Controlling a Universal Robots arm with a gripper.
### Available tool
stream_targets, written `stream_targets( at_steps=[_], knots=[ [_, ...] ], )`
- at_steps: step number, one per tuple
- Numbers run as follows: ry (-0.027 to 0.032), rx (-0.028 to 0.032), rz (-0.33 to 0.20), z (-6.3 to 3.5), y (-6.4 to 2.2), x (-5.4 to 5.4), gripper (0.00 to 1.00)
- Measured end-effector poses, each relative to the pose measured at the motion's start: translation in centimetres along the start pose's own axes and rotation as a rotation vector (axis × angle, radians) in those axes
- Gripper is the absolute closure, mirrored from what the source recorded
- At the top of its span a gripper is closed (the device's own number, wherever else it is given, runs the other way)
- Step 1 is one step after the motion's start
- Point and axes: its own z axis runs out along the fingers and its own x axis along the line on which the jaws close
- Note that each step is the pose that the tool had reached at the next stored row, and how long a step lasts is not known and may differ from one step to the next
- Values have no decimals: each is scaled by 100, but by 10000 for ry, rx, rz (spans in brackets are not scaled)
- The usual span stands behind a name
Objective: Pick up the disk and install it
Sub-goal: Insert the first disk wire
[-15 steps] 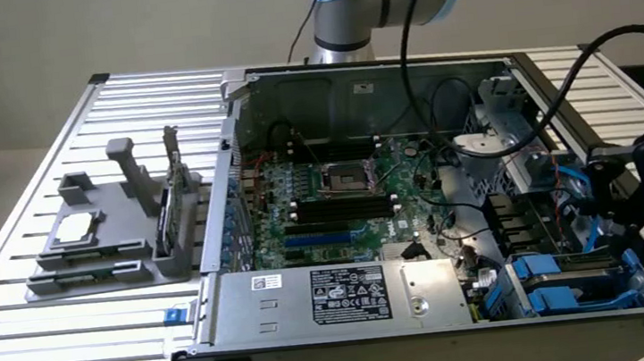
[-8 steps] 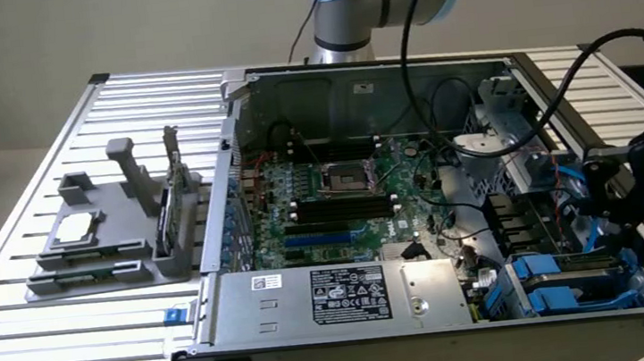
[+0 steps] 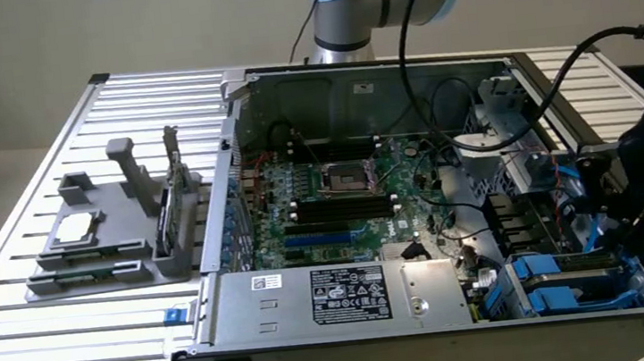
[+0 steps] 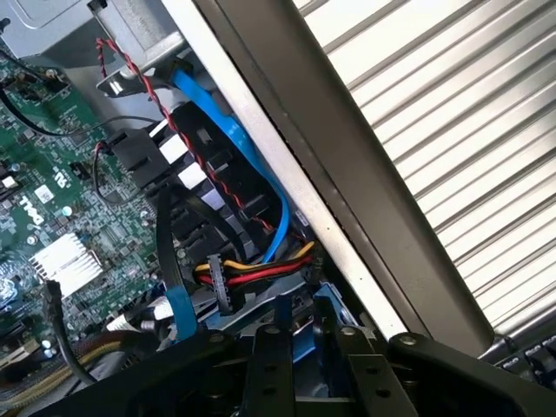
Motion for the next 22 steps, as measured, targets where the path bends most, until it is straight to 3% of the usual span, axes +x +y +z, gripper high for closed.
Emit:
stream_targets(
  at_steps=[1,8,15,22],
  knots=[
    [1,0,17,1,11,2,78],
    [6,6,129,12,102,-71,78],
    [10,19,274,50,111,-67,78],
    [23,28,414,48,173,-26,78]
  ],
)
